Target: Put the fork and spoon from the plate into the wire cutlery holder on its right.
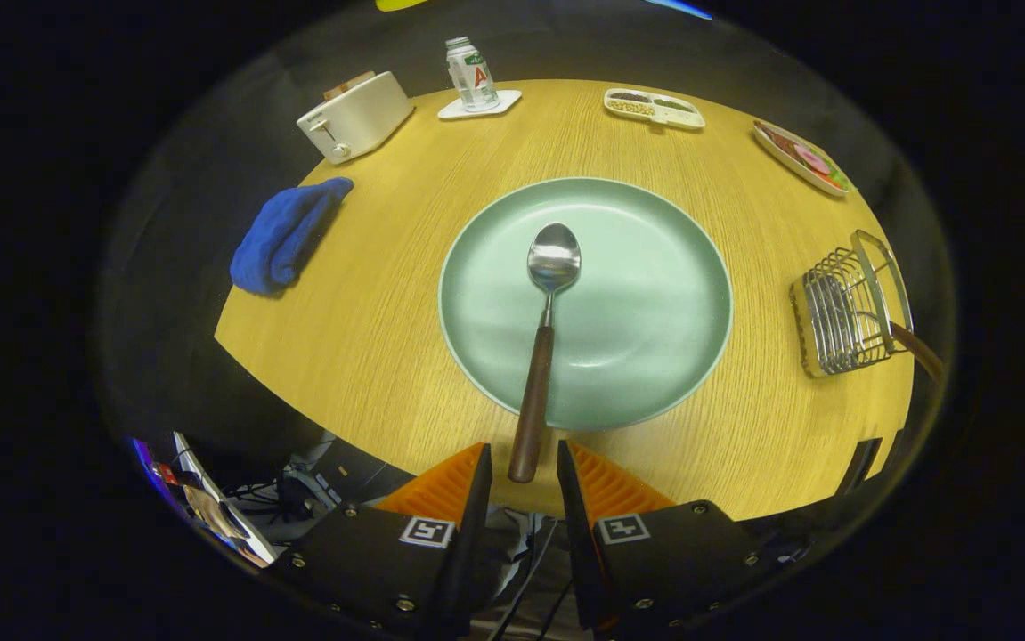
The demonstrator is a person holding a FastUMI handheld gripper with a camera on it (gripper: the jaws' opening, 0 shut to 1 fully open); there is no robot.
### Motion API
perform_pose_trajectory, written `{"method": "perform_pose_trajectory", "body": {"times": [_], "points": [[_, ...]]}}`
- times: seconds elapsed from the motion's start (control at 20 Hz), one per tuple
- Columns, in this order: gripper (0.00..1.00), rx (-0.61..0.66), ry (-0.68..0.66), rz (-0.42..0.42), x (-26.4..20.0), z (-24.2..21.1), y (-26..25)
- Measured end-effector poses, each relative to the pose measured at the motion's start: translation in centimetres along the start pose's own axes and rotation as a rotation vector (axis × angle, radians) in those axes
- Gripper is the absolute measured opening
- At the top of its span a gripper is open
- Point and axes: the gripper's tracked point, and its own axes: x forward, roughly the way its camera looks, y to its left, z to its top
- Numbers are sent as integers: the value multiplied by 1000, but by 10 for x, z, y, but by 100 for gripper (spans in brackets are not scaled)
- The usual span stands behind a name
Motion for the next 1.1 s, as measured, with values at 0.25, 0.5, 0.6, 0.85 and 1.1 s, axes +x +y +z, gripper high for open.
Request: {"method": "perform_pose_trajectory", "body": {"times": [0.25,0.5,0.6,0.85,1.1], "points": [[44,29,26,13,10,2,0],[16,49,-12,-11,11,5,-8],[5,-10,-15,-39,7,4,-16],[5,-101,-29,-19,-16,5,-20],[5,-113,-23,4,-44,9,-33]]}}
